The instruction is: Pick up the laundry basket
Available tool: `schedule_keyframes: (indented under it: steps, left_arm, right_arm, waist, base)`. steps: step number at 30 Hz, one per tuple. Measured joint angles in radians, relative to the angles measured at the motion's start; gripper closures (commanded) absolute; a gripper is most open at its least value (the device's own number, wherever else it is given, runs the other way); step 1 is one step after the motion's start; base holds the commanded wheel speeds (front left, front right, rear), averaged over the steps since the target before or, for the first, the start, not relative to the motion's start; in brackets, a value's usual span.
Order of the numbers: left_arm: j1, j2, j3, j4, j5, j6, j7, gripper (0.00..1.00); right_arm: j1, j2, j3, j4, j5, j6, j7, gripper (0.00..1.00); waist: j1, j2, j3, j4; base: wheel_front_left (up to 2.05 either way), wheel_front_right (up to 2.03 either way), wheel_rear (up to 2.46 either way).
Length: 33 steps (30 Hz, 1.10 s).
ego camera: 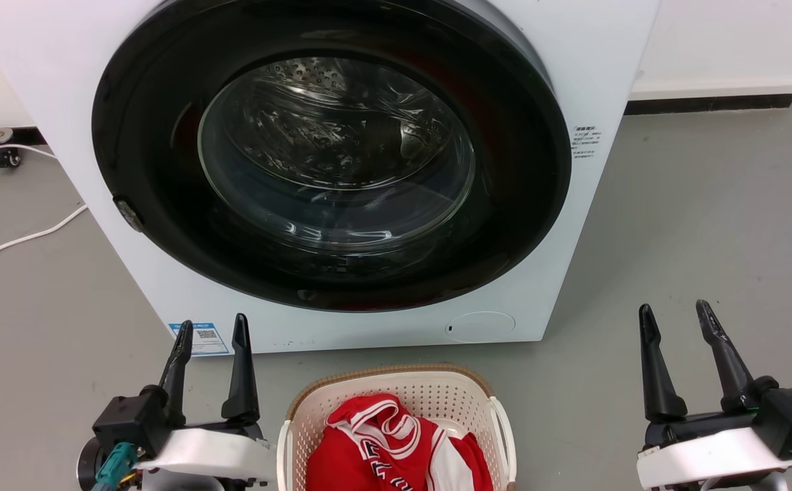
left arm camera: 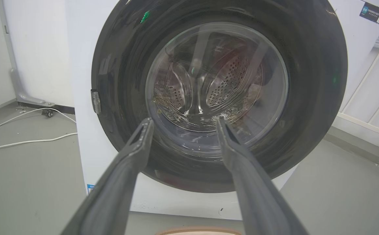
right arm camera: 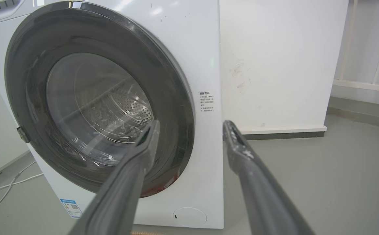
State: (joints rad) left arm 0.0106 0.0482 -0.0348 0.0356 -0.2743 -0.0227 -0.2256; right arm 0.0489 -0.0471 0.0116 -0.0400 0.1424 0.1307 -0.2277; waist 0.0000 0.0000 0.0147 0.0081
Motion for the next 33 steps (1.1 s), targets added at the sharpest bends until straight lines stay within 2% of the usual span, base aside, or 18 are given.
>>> schedule_keyframes:
  steps: [20, 33]
  left_arm:
    - [0.007, 0.001, -0.018, -0.019, 0.139, 0.023, -0.035, 0.0]
    - [0.012, 0.001, -0.016, -0.018, 0.139, 0.024, -0.037, 0.0]
  right_arm:
    - [0.013, -0.001, -0.002, -0.017, -0.107, 0.0, -0.035, 0.0]
    - [0.014, -0.001, -0.006, -0.011, -0.095, 0.0, -0.035, 0.0]
  waist:
    - [0.0, 0.0, -0.003, 0.007]
    - [0.0, 0.0, -0.004, 0.008]
  base:
    - [0.0, 0.0, 0.0]
    - [0.0, 0.0, 0.0]
